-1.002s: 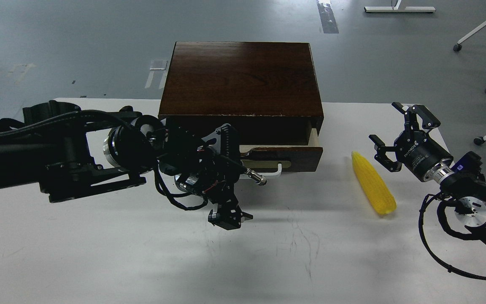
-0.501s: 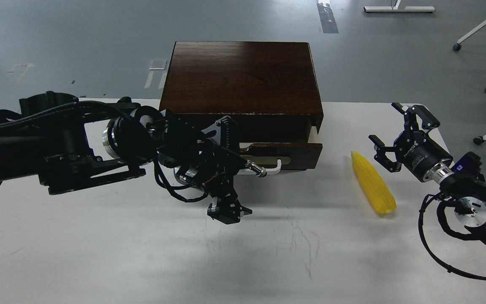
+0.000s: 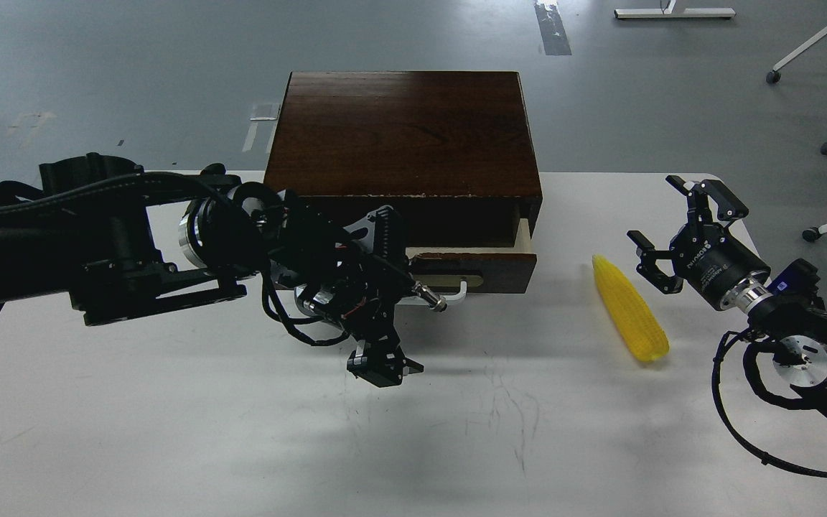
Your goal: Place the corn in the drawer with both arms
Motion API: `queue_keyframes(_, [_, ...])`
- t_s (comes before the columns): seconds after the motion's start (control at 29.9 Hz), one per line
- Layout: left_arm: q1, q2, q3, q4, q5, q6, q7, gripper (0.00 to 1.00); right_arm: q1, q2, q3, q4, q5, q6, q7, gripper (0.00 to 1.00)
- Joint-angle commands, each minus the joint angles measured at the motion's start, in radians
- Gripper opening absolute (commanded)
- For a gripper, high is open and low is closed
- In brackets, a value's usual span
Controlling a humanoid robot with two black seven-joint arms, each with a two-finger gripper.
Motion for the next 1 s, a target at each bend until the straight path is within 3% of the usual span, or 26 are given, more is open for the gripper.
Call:
queue_keyframes(0.0, [-0.033,-0.002,-0.003,-0.017,0.0,0.001,0.001,0.98,0.0,0.0,0.0,0.0,0.0,0.0,0.0,1.0])
queue_keyframes(0.27, [-0.093,0.017,-0.023,-0.081,0.0,0.001,0.001,0.98,-0.014,-0.003,0.0,0.0,0.0,0.0,0.0,1.0])
queue_keyframes(0.43, [-0.113,0.095,-0.137,-0.109,-0.225,0.001,0.001,0.98,-0.014,-0.004,0.003,0.0,0.0,0.0,0.0,1.0])
queue_keyframes(0.6, [-0.055,0.187,-0.252,-0.052,-0.73,0.001,0.001,0.98,-0.012,-0.008,0.005,0.0,0.0,0.0,0.0,1.0])
queue_keyframes(0.84, [0.061,0.32,-0.272,0.018,-1.352,0.001,0.001,0.98,-0.012,-0.006,0.005,0.0,0.0,0.0,0.0,1.0])
queue_keyframes(0.97, [0.176,0.388,-0.272,0.057,-1.663,0.074,0.001,0.98,-0.012,-0.008,0.005,0.0,0.0,0.0,0.0,1.0])
